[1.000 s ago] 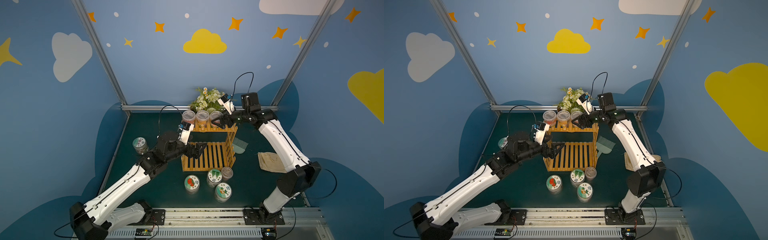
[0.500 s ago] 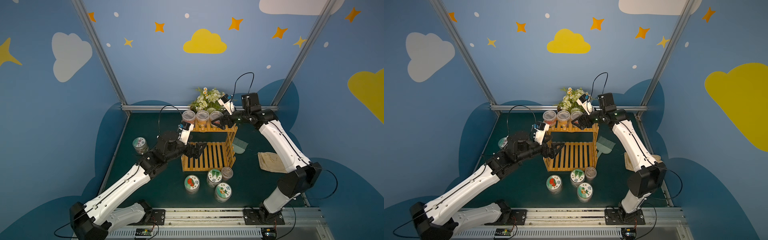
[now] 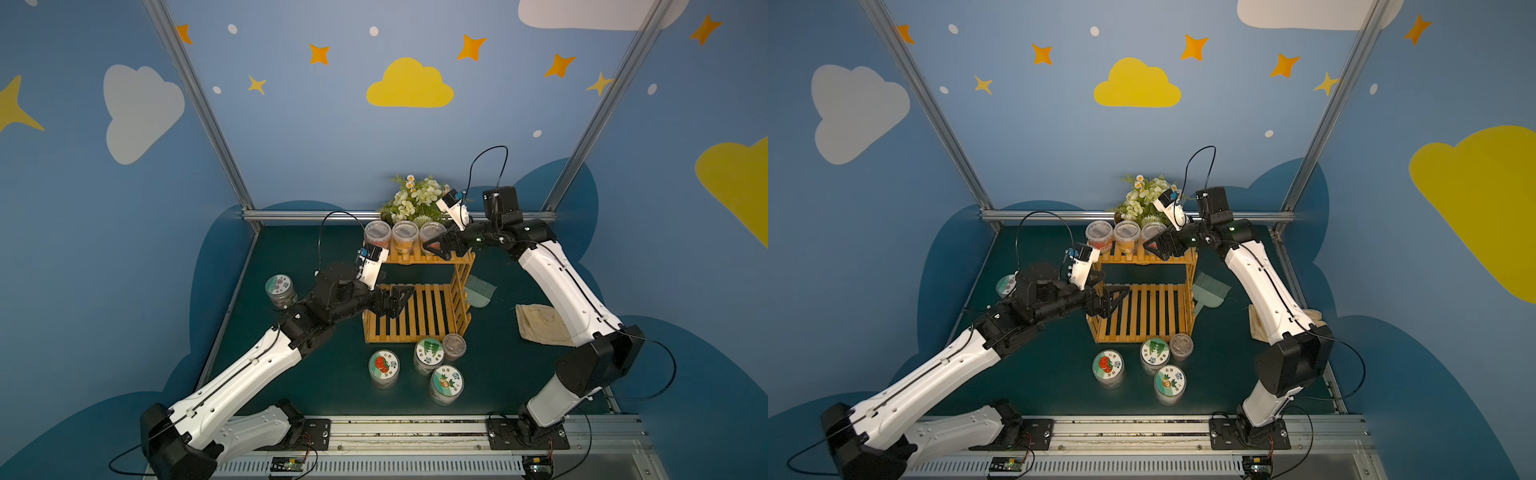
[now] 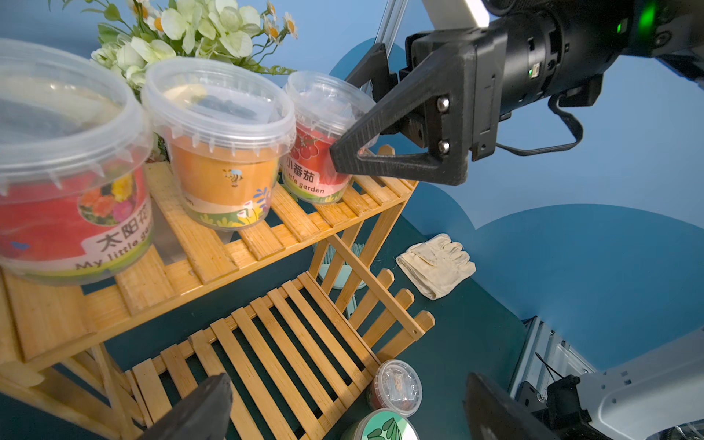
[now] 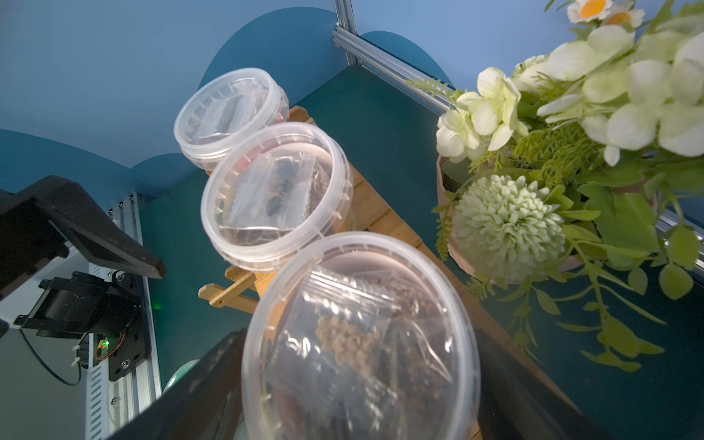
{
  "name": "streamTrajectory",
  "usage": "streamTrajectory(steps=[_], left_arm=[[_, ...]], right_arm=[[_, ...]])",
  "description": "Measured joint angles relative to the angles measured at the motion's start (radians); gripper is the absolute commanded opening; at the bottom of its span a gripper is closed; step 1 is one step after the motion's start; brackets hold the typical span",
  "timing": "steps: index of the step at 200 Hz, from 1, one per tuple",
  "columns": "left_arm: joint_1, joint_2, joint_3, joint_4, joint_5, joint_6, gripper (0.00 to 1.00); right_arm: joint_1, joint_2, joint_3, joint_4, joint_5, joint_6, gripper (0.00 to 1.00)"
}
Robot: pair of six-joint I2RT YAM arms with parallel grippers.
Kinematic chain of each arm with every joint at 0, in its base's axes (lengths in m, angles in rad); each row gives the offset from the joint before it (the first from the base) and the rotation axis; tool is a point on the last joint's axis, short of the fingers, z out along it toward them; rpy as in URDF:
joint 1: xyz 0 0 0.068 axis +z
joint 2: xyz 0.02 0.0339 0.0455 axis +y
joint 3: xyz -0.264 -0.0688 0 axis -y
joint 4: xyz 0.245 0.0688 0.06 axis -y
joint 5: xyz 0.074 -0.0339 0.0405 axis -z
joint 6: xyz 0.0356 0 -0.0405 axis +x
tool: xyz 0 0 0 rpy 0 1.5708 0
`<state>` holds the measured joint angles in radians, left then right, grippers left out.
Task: Place the seed container on the shelf
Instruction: Place the seed jar on the shelf.
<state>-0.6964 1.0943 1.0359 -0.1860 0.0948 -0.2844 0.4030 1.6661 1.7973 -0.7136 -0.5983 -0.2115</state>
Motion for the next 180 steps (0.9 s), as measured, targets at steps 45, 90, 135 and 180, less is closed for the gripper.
streamTrajectory(steps=[45, 90, 135, 180], left_arm=[[0.000, 0.015, 0.000, -0.001, 0.014, 0.000, 1.00], [0.000, 0.016, 0.000, 0.002, 0.048, -0.004, 1.00], [0.000, 0.007, -0.047, 0.016, 0.094, -0.024, 1.00], [0.000, -0.004, -0.084, 0.017, 0.114, -0.043, 1.00]], right_arm=[[0.000, -0.036, -0.013, 0.000, 0.013, -0.001, 0.95], [-0.002, -0.173, -0.109, 0.031, 0.041, 0.018, 0.97], [-0.002, -0.342, -0.298, 0.097, 0.103, 0.082, 0.98], [-0.002, -0.410, -0.346, 0.097, 0.194, 0.110, 0.83]])
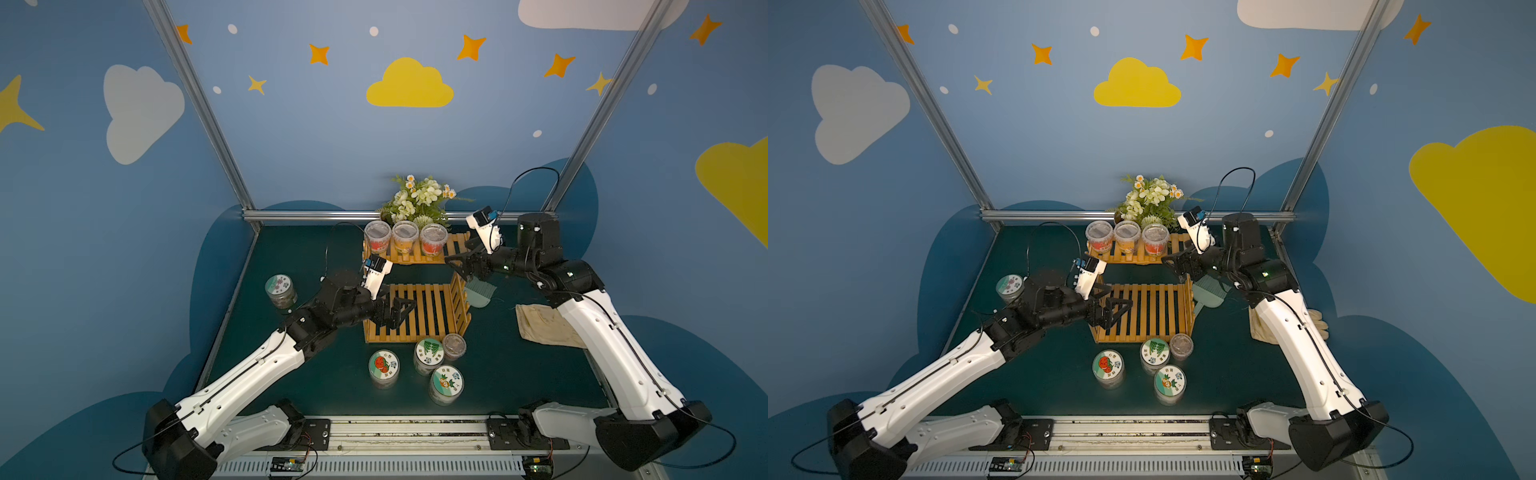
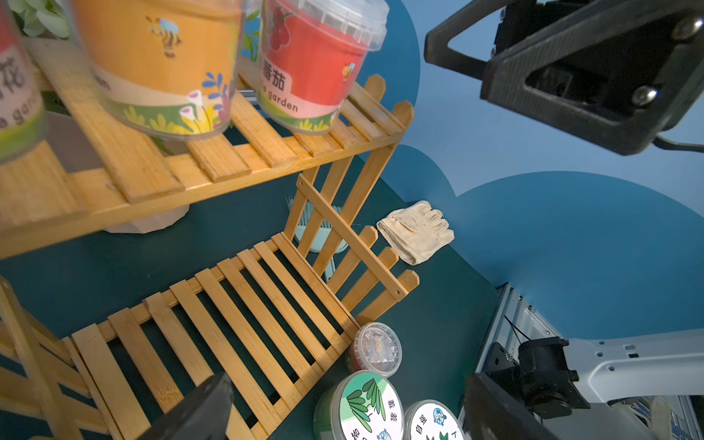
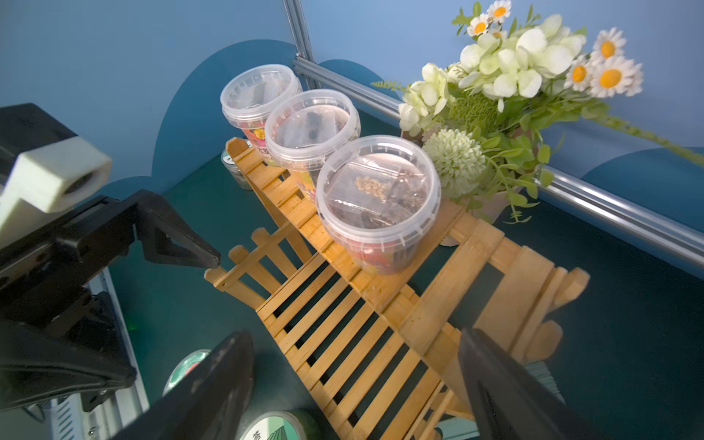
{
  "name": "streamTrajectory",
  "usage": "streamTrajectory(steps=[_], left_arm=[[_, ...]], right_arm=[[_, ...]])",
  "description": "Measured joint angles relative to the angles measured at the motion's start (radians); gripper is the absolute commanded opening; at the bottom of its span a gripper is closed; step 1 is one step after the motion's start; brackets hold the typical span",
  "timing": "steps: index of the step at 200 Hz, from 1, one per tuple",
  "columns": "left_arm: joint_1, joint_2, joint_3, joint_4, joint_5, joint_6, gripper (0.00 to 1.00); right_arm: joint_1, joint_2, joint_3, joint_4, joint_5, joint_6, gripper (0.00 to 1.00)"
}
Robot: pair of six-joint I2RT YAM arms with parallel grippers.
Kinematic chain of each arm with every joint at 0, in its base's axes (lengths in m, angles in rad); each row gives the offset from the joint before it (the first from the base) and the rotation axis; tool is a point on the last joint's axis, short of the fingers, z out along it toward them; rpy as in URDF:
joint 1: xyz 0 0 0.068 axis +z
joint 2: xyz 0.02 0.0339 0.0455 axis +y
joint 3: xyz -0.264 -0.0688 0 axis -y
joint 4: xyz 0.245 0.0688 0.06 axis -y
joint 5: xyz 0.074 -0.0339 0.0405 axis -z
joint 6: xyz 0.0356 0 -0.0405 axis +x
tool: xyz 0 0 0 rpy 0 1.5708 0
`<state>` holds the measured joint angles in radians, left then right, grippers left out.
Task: Place the seed container on the shelf
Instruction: Place the seed jar on the shelf, then pick up the seed jar at the center of the board.
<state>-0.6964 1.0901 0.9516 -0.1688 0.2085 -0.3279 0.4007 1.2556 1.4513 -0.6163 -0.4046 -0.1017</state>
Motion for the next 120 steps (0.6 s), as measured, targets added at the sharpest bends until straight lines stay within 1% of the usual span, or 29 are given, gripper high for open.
streamTrajectory(steps=[21, 42, 54, 83, 105, 120], left_arm=[[-0.005, 0.000, 0.000, 0.002, 0.022, -0.011, 1.00], [-0.036, 0.000, 0.002, -0.013, 0.030, -0.018, 1.00], [-0.075, 0.003, 0.012, -0.032, 0.026, -0.016, 1.00], [-0.209, 0.026, 0.029, -0.040, -0.026, 0.005, 1.00], [-0.293, 0.069, 0.028, -0.036, -0.079, 0.018, 1.00], [-0.332, 0.106, 0.026, -0.019, -0.106, 0.023, 1.00]], right_arm=[[0.000, -0.042, -0.039, 0.005, 0.034, 0.026, 0.81], [0.000, -0.132, -0.122, 0.003, 0.087, 0.090, 0.83], [0.000, -0.209, -0.192, 0.003, 0.116, 0.138, 0.83], [0.000, -0.403, -0.352, -0.048, 0.183, 0.275, 0.83], [0.001, -0.506, -0.462, -0.102, 0.203, 0.397, 0.82], [0.003, -0.561, -0.564, -0.128, 0.206, 0.488, 0.83]])
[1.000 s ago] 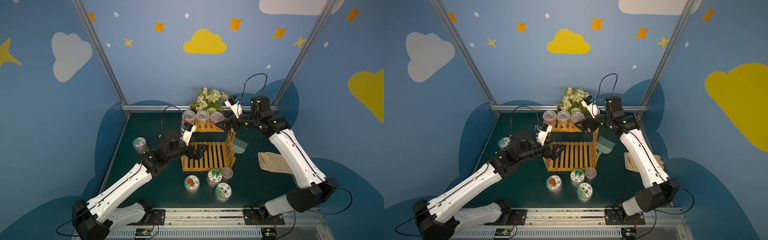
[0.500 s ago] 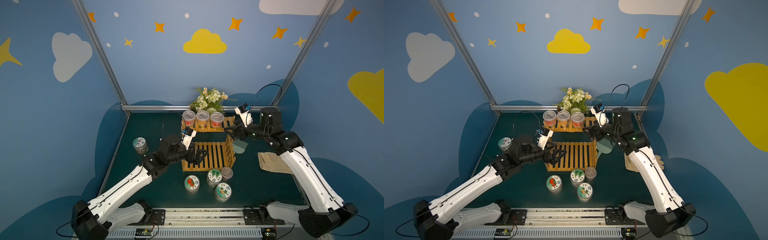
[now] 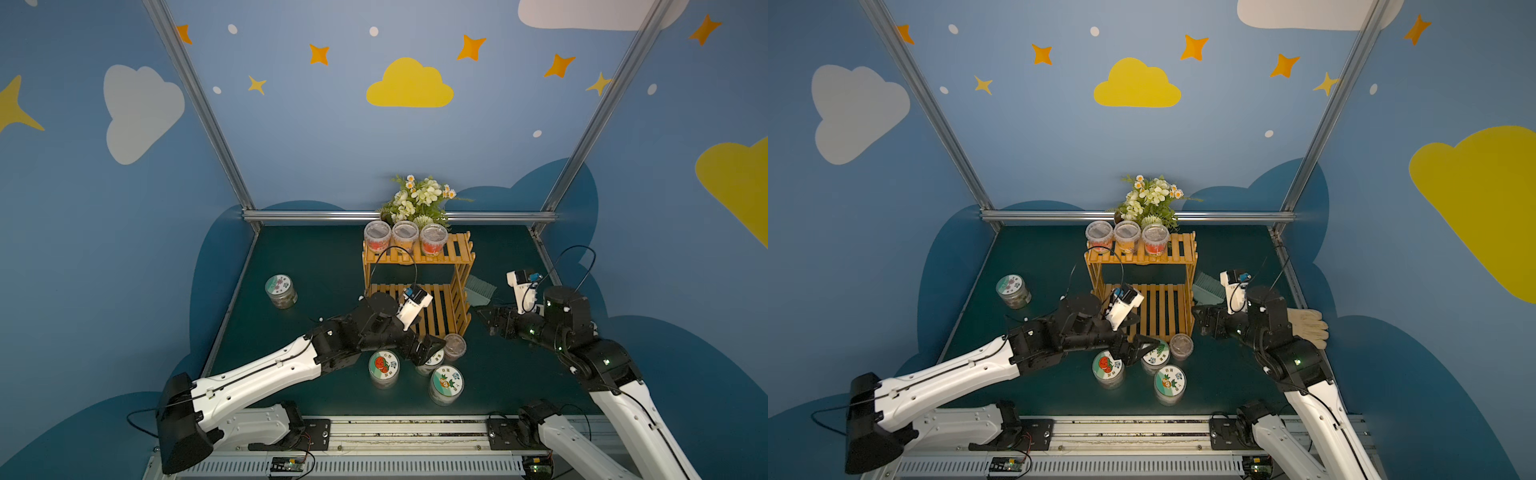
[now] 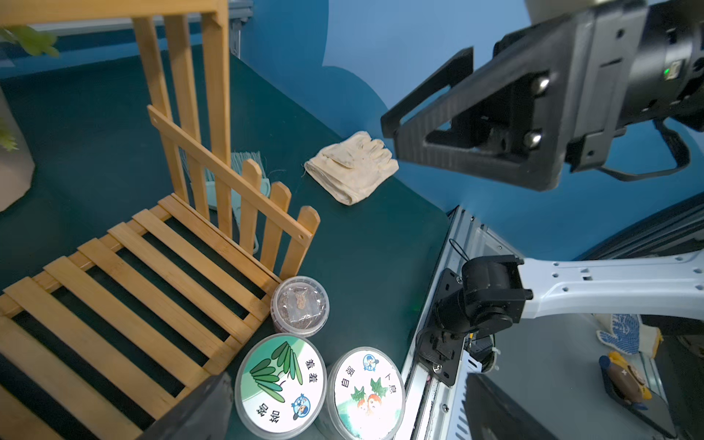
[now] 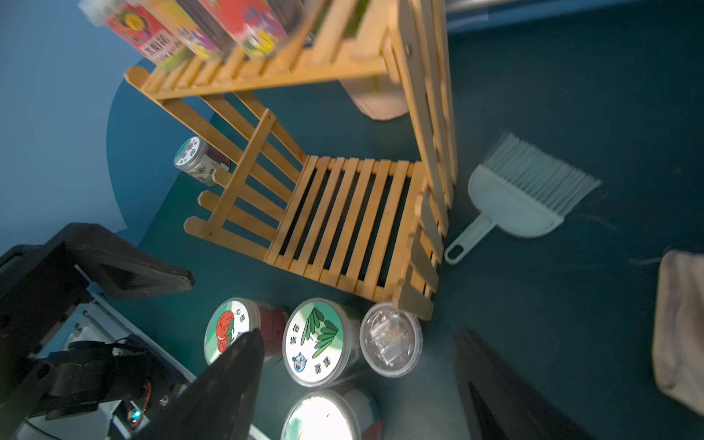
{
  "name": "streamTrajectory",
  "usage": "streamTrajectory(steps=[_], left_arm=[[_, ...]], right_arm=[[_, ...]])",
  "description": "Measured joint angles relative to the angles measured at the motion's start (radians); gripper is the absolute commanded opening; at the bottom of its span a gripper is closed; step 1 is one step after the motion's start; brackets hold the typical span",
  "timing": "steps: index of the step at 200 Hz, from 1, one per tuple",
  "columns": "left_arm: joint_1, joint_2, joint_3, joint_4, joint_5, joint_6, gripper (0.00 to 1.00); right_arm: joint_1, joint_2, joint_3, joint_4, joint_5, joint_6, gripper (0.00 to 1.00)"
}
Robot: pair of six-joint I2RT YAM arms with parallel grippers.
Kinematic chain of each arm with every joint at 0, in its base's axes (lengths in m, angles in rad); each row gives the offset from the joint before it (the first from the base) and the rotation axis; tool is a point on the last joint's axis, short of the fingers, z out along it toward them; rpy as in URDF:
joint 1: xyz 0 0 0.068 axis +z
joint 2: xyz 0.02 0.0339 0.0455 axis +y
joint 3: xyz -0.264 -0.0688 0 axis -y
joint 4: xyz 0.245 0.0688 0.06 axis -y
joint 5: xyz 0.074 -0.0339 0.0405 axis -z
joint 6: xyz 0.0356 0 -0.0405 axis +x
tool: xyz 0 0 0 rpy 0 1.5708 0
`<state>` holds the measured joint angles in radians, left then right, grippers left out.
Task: Place the seed container on the shelf
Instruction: Pick up the seed jar at the center of the board.
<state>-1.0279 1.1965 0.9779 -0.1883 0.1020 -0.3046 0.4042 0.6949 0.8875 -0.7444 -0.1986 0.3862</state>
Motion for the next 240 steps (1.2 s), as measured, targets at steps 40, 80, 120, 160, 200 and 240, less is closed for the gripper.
streamTrajectory(steps=[40, 80, 120, 160, 200, 240], left_arm=[[-0.069, 0.119, 0.004, 0.039, -0.057, 0.031, 1.00], [-0.094, 0.177, 0.009, 0.052, -0.090, 0.032, 1.00], [-0.096, 0.179, 0.009, 0.087, -0.124, 0.016, 1.00], [-0.096, 0.197, 0.010, 0.087, -0.170, 0.002, 1.00], [-0.096, 0.201, 0.010, 0.075, -0.227, -0.024, 1.00], [-0.096, 0.192, 0.008, 0.061, -0.291, -0.043, 1.00]], right_arm=[[0.016, -0.026, -0.195, -0.051, -0.008, 0.176, 0.86], [0.069, 0.007, -0.284, -0.025, -0.003, 0.301, 0.88], [0.146, 0.041, -0.317, 0.038, 0.076, 0.379, 0.89], [0.229, 0.072, -0.323, 0.129, 0.171, 0.437, 0.91], [0.282, 0.142, -0.336, 0.212, 0.229, 0.490, 0.93], [0.285, 0.180, -0.347, 0.254, 0.243, 0.536, 0.93]])
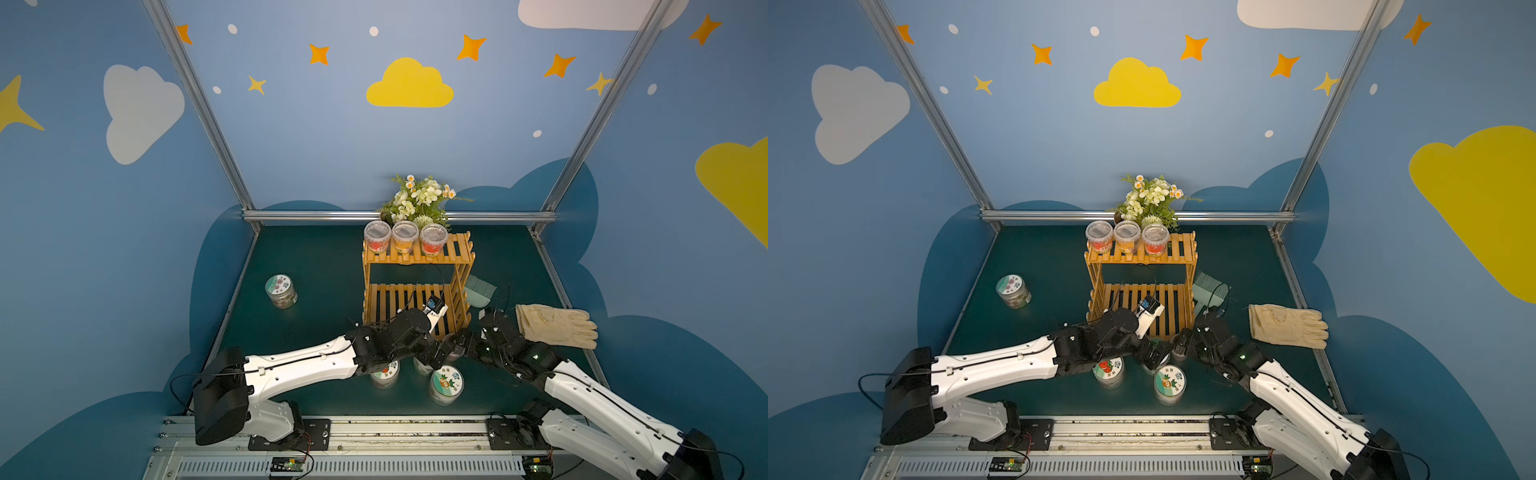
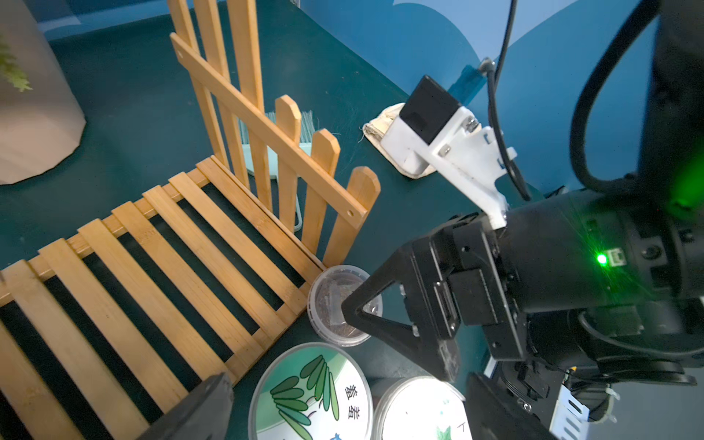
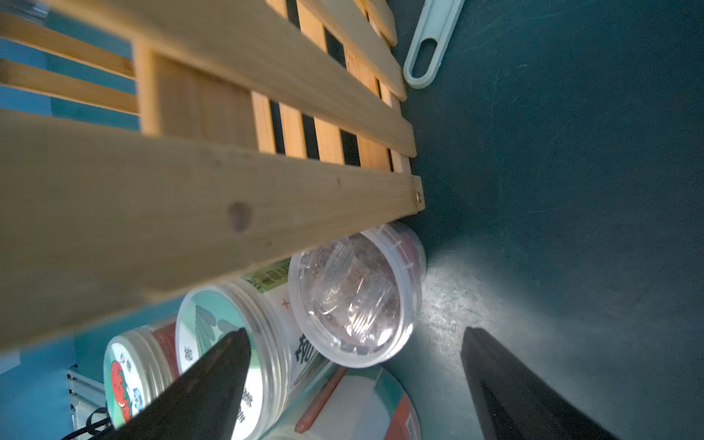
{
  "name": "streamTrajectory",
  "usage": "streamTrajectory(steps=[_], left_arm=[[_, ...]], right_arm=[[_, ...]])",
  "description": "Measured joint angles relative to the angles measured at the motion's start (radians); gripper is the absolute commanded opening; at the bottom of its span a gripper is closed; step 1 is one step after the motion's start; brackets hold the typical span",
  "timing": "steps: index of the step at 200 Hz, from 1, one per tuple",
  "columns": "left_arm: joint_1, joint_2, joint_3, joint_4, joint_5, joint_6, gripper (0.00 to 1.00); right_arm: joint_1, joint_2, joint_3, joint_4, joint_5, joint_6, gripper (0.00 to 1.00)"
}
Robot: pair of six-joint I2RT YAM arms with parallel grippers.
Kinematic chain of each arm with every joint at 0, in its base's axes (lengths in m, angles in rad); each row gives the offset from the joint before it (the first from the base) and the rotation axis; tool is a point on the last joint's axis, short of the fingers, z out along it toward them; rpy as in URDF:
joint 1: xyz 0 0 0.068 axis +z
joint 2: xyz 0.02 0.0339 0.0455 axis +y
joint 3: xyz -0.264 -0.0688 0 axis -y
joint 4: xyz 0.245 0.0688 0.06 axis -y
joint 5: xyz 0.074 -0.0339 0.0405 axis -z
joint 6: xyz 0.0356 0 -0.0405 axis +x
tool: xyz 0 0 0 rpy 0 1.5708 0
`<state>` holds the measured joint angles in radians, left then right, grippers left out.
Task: Place the seed container on the shelf
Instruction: Pick up the seed jar at the center of the board.
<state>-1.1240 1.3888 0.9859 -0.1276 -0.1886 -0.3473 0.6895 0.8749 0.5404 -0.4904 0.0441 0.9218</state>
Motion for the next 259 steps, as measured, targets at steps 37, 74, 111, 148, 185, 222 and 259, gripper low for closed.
streamTrajectory(steps=[37, 74, 111, 148, 185, 222, 259], left_arm=[[0.003, -0.032, -0.012, -0.006, -0.036, -0.009, 1.00], [0.005, -0.037, -0.016, -0.008, -0.045, -0.016, 1.00], [0.010, -0.037, -0.016, -0.009, -0.045, -0.016, 1.00], [0.011, -0.037, -0.016, -0.008, -0.048, -0.016, 1.00], [0.011, -0.037, -0.016, -0.008, -0.048, -0.016, 1.00], [0.011, -0.037, -0.016, -0.010, -0.048, -0.016, 1.00], [0.011, -0.037, -0.016, -0.010, -0.048, -0.016, 1.00]], right_arm=[[0.000, 0.026, -0.002, 0.026, 0.000, 0.023, 0.94], [0.000, 0.063, -0.002, 0.051, 0.001, 0.040, 0.95], [0.000, 0.099, -0.002, 0.064, 0.017, 0.050, 0.95], [0.000, 0.139, -0.002, 0.076, 0.027, 0.067, 0.94], [0.000, 0.178, 0.002, 0.082, 0.027, 0.069, 0.94], [0.000, 0.195, 0.011, 0.097, 0.027, 0.068, 0.95], [0.000, 0.187, 0.013, 0.107, 0.032, 0.066, 0.97]])
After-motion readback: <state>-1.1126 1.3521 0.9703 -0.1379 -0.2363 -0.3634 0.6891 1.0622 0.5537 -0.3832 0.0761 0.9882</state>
